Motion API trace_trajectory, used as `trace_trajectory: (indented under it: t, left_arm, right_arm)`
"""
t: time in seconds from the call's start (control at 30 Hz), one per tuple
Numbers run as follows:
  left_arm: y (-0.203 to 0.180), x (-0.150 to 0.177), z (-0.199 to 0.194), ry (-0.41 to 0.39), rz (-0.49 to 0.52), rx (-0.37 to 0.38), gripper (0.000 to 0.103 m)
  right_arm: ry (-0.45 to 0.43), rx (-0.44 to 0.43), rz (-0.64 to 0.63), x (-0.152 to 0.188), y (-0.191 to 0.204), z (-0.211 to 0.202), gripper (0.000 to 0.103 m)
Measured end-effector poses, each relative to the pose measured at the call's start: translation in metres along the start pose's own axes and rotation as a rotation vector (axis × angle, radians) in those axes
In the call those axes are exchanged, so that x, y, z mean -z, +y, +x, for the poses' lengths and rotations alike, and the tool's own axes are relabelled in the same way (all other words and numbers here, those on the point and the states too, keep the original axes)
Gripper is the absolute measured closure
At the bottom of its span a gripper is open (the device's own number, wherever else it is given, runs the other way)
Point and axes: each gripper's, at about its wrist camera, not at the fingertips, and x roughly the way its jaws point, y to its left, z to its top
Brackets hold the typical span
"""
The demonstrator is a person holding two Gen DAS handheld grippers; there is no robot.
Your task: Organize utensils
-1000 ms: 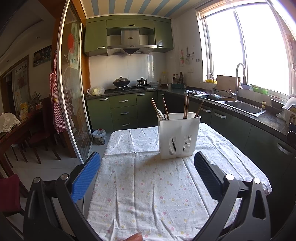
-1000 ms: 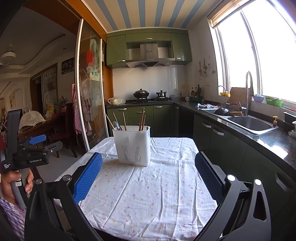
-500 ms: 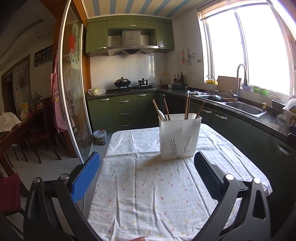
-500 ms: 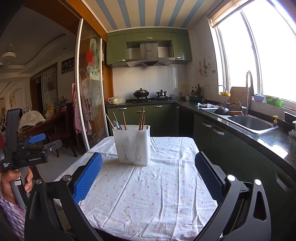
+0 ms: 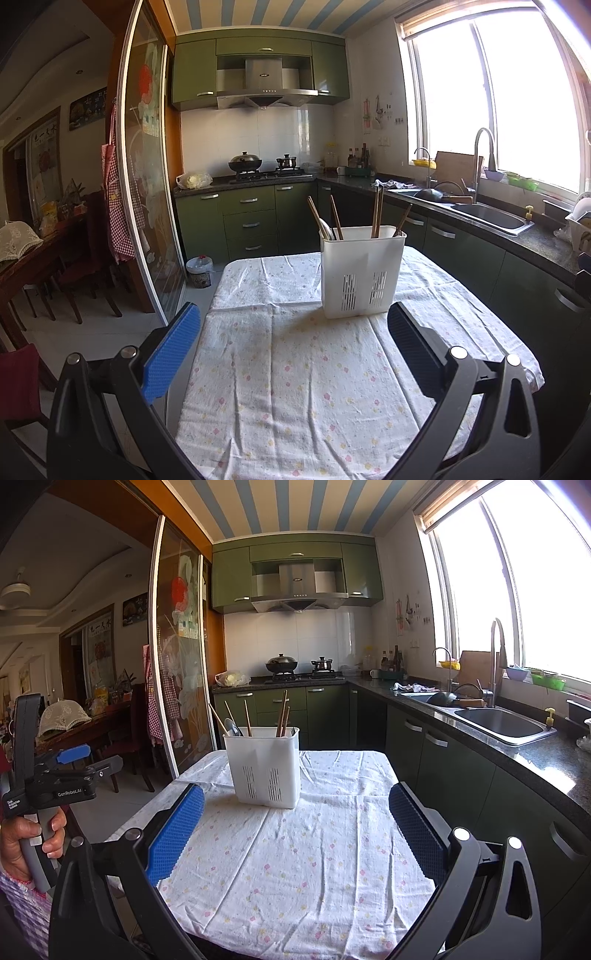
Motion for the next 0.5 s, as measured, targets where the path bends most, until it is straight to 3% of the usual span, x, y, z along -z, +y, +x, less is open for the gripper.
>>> trace_trajectory:
  t: [0.5]
  left_arm:
    - [-0.0078,-0.0010,0.0023,0.015,0.031,0.004,0.007]
  right_arm:
    - [-0.001,0.000,0.000,-0.0001,0.0008,-0.0003,0.004]
